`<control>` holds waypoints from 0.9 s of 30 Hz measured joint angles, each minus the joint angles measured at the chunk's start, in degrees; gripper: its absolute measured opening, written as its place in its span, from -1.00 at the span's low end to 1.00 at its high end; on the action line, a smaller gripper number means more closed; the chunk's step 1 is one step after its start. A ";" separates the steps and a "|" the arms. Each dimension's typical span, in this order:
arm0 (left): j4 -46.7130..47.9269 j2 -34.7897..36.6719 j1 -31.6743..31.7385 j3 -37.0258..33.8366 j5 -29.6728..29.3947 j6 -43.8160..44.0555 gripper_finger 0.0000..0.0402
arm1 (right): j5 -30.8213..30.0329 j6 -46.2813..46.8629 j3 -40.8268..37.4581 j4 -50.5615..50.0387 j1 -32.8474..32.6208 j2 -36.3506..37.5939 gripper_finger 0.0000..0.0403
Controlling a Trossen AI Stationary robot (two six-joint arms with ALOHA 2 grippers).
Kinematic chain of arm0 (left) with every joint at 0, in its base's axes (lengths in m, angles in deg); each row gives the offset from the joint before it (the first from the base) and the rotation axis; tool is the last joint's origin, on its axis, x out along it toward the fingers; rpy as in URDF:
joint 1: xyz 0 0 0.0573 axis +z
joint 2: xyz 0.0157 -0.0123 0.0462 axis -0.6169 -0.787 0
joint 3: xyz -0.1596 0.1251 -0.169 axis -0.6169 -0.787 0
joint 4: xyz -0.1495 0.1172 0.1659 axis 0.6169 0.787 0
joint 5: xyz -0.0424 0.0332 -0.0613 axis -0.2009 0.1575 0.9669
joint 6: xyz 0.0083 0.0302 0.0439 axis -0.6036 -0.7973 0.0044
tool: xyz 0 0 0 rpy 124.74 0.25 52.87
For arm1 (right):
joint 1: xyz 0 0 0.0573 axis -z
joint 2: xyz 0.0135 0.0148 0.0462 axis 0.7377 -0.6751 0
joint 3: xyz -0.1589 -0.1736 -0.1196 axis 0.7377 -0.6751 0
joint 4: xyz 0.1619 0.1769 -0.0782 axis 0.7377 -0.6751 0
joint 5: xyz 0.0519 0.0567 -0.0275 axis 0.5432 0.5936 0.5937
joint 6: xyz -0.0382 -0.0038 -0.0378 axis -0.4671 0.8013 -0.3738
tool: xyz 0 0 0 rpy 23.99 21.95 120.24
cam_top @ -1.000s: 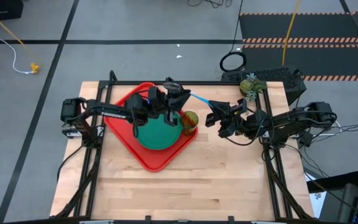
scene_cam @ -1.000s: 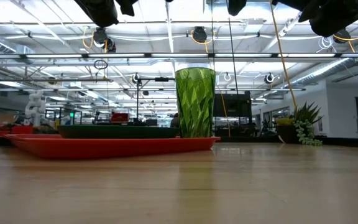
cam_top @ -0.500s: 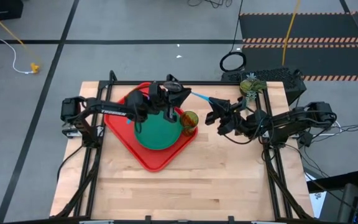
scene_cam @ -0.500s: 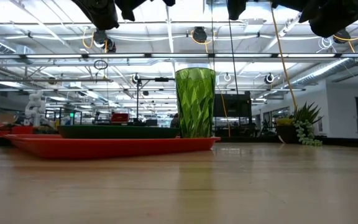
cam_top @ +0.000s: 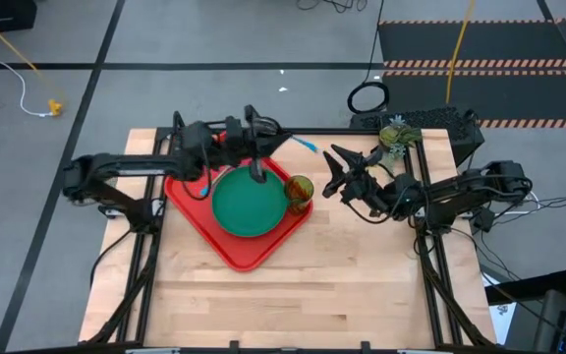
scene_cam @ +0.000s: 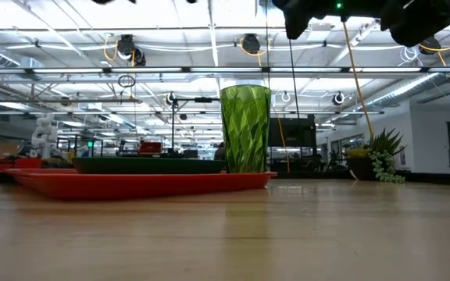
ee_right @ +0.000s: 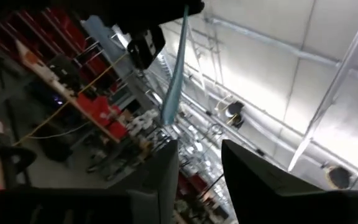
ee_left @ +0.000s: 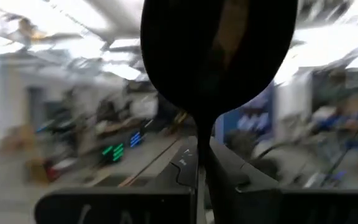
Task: Pick and place plate/cup/fork/spoon on tray
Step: Put the blue spoon on the red serving tray to the left of the purple fork
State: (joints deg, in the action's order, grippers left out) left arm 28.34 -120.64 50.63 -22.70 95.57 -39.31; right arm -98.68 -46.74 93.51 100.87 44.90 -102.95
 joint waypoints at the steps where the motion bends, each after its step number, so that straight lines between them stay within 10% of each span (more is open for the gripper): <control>1: 3.96 1.80 0.08 0.00 -1.78 -1.63 -0.94 | -0.84 1.54 -0.01 -0.95 -0.05 0.00 -0.40; 12: 45.62 18.88 6.56 0.07 -28.62 -5.16 -0.94 | -3.02 11.42 -0.01 -7.38 -2.83 0.02 -0.38; 27: 81.59 11.31 23.05 0.07 -22.83 7.99 -0.94 | -2.88 19.03 -1.75 -15.53 -4.20 0.02 -0.38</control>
State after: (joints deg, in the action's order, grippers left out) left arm 109.93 -109.33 73.67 -22.63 72.74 -31.32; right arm -101.56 -27.71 91.76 85.34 40.71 -102.93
